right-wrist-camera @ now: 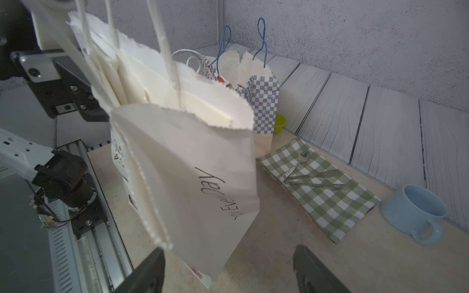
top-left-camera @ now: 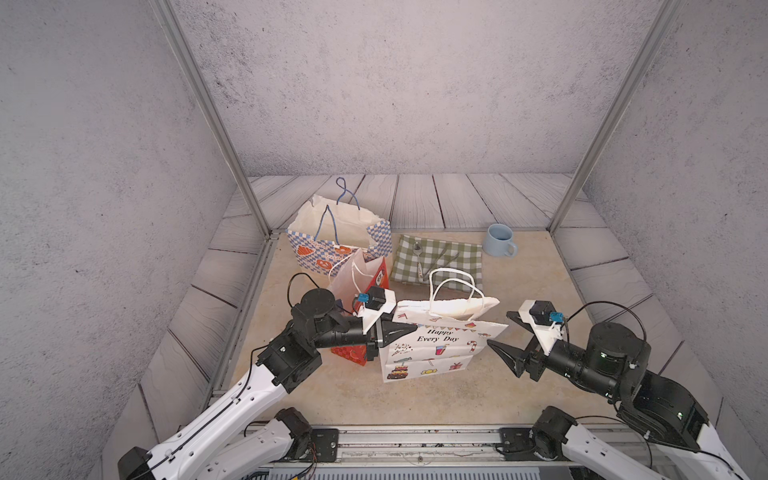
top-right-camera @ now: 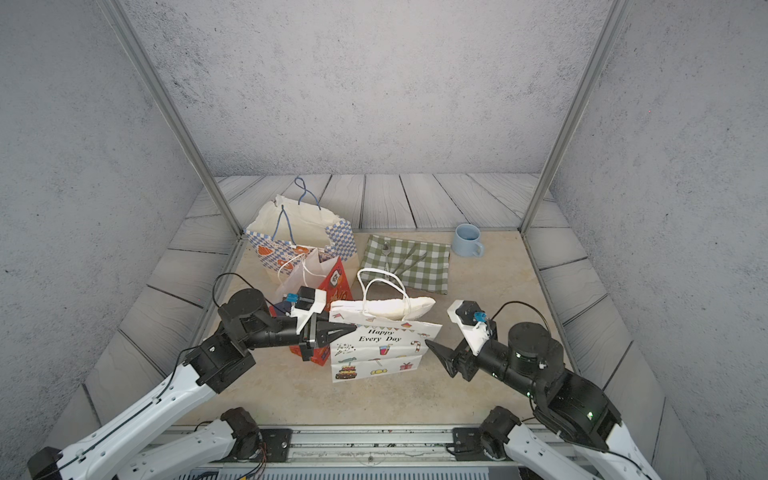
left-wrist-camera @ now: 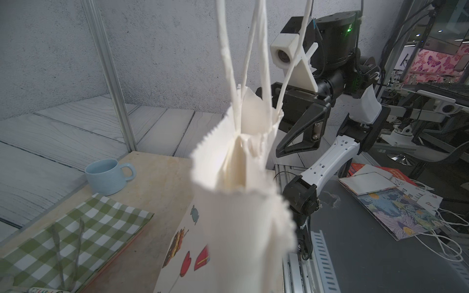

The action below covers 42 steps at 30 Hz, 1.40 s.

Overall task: Put away the paper bag
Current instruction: Press the paper bag at the center of the board.

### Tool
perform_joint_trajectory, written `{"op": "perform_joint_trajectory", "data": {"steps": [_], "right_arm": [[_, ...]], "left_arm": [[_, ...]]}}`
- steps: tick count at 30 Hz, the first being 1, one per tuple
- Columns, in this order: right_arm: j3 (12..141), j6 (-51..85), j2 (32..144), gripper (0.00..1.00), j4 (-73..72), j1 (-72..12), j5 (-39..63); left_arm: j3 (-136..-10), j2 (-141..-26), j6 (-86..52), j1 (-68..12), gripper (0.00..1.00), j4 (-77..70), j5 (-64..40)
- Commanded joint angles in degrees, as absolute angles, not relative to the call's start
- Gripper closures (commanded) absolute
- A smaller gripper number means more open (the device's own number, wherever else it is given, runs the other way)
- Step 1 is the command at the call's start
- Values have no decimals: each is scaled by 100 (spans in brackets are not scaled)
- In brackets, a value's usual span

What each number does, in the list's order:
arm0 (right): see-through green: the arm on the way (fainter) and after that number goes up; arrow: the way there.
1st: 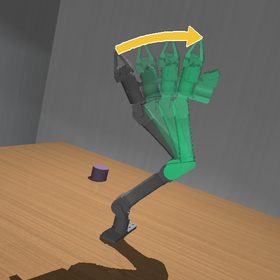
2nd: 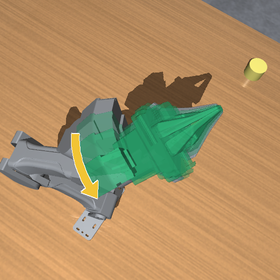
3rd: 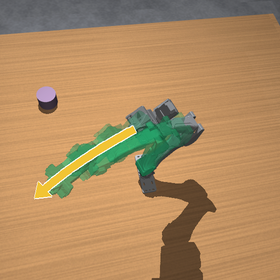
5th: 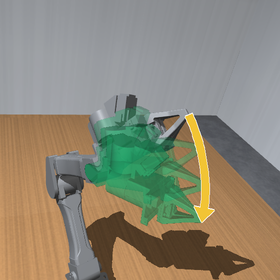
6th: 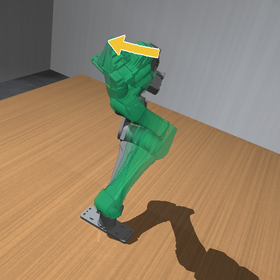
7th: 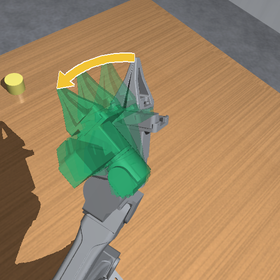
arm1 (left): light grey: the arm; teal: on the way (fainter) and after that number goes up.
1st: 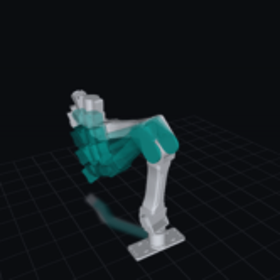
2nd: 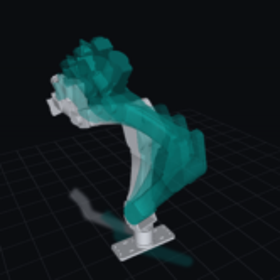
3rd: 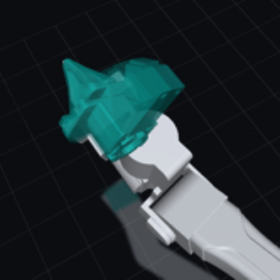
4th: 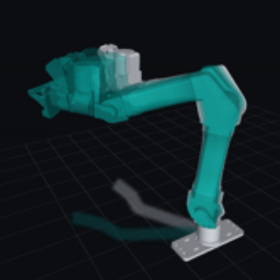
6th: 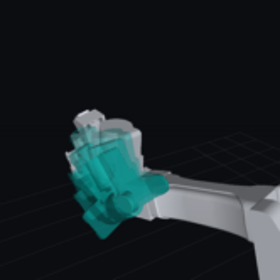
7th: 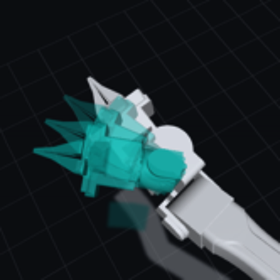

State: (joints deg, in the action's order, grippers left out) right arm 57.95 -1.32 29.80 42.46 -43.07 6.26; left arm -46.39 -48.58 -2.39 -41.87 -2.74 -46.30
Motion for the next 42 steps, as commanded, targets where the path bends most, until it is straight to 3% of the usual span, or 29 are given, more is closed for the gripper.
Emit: {"op": "perform_joint_trajectory", "data": {"steps": [1, 9, 12, 16, 25, 28, 31, 34, 38, 42], "right_arm": [[6068, -514, 3130, 13, 4535, -4333, 860], [6736, -513, 3548, 9, 4330, -4332, 2894], [6726, -456, 3614, 23, 4118, -4333, 3565], [6641, -457, 3596, 47, 3891, -4333, 3687], [6687, -448, 3820, 78, 3794, -4333, 3517], [6745, -474, 3875, 88, 3935, -4333, 3433], [6832, -544, 3902, 98, 4126, -4329, 3311], [6871, -554, 3868, 100, 4203, -4333, 3159], [6914, -597, 3853, 100, 4343, -4333, 3078], [6968, -633, 3859, 100, 4470, -4328, 3249]], "left_arm": [[-4659, -4747, -263, -4175, 95, -314, -4939], [-4853, -4867, -1262, -4175, 95, -860, -5960], [-4903, -4887, -1341, -4175, 93, -940, -5953], [-4922, -4921, -1429, -4175, 90, -1029, -5928], [-4812, -4872, -1496, -4175, 85, -965, -5792], [-4764, -4809, -1445, -4175, 76, -917, -5700], [-4771, -4762, -1411, -4168, 47, -753, -5542], [-4777, -4691, -1440, -4166, 32, -738, -5411], [-4854, -4634, -1388, -4142, 31, -757, -5318], [-4921, -4615, -1254, -4122, 36, -722, -5287]]}}
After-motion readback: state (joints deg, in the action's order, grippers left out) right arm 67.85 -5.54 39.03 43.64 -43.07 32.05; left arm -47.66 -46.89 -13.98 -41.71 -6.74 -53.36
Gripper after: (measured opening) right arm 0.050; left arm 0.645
